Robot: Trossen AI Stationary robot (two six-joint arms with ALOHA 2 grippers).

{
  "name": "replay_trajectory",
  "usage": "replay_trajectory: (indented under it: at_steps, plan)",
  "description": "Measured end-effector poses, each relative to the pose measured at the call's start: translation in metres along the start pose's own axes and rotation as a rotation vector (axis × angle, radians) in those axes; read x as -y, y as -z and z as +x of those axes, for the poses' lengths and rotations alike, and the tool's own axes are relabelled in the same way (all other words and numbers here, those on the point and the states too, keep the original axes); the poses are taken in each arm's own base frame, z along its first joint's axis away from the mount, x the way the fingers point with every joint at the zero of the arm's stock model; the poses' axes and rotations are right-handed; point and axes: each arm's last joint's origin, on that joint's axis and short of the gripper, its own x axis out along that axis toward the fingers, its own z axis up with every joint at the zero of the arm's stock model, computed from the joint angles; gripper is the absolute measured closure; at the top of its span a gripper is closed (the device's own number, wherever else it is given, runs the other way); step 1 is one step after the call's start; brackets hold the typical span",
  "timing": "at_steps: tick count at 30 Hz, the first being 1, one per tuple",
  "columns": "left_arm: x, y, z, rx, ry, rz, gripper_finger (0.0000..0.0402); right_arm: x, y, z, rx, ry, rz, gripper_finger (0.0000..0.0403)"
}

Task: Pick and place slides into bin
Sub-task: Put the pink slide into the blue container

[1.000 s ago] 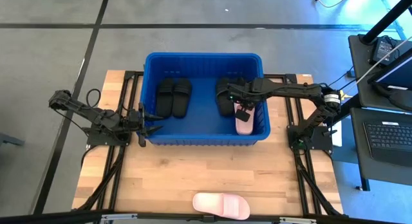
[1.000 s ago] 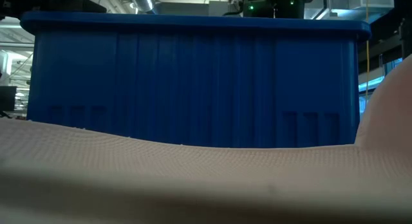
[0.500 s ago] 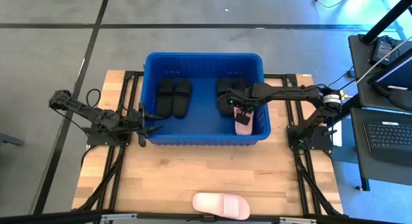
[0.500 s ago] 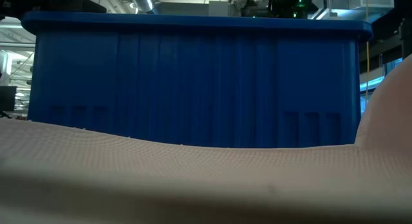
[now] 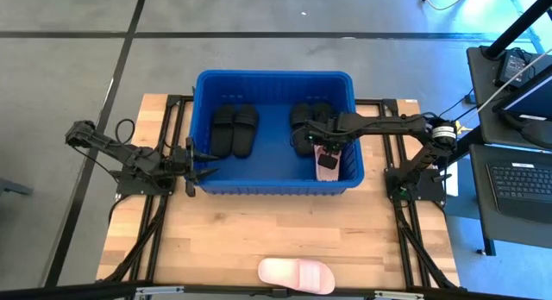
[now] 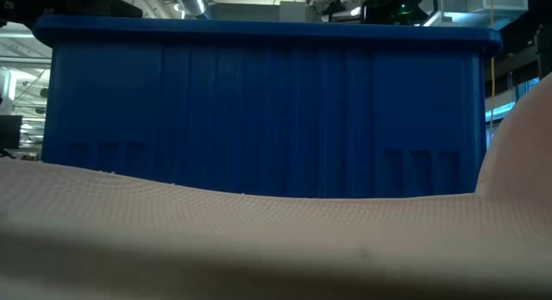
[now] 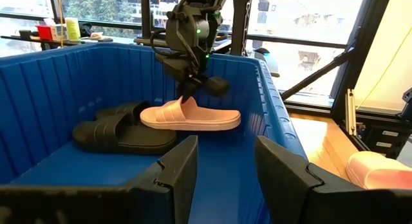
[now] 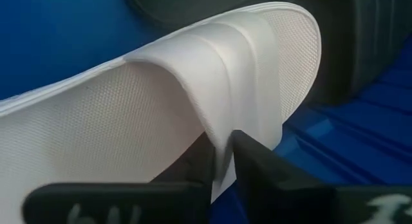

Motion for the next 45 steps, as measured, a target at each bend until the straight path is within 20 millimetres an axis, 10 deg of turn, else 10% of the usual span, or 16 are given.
replay_trajectory:
  at_steps: [18, 45]
  plan:
    - [0.0, 0.0, 0.0, 0.0, 0.0, 0.001, 0.0254, 0.005, -0.003, -0.017, 0.001, 0.004, -0.023, 0.0175]
    - [0.0, 0.0, 0.0, -0.001, 0.0, 0.001, 0.0254, 0.032, -0.03, -0.118, 0.276, -0.01, -0.03, 0.0171]
